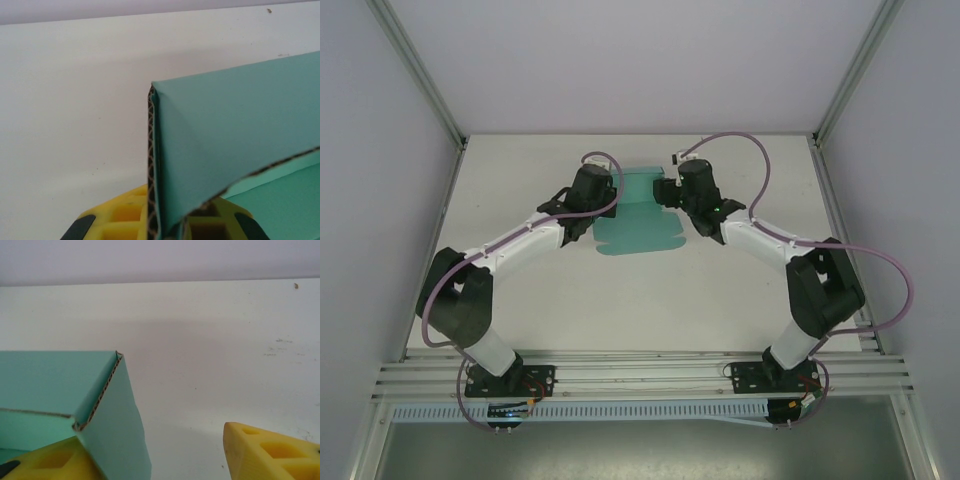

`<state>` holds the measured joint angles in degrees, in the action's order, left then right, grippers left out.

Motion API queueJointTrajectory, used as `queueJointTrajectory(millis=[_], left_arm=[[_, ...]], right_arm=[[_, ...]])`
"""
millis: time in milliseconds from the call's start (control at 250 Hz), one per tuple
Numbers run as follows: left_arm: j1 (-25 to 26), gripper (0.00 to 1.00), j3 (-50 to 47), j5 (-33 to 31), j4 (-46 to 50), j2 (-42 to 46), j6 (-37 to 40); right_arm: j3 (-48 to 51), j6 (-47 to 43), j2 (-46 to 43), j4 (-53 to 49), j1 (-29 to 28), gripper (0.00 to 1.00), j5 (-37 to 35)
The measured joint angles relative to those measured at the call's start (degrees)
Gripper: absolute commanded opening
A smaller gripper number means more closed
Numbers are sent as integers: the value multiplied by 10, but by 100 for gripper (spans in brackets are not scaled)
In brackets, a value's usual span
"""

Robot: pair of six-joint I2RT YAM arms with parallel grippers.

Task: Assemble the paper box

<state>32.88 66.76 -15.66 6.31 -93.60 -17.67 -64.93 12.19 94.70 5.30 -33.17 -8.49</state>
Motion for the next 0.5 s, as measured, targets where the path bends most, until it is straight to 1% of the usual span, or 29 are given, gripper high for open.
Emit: queueJointTrajectory(millis=[140, 204, 264, 288, 372, 464, 500], left_arm=[[0, 0, 11, -2, 5, -7, -2], [0, 0, 18, -4, 9, -14, -3], [1, 0, 22, -3, 9, -21, -5], [1, 0, 23, -3, 10, -23, -5], [1, 0, 23, -3, 12, -26, -6], [1, 0, 23, -3, 12, -29, -6], [1, 0, 24, -3, 13, -30, -6]], right_arm=[[-39, 12, 34, -27, -10, 43, -34], [-57, 17, 48, -43, -15, 29, -53], [-74, 24, 61, -56, -22, 21, -71], [-79, 26, 65, -61, -25, 19, -77], [-94, 34, 77, -79, -33, 16, -95], [-109, 39, 90, -94, -35, 7, -97], [-110, 39, 92, -96, -35, 0, -97]])
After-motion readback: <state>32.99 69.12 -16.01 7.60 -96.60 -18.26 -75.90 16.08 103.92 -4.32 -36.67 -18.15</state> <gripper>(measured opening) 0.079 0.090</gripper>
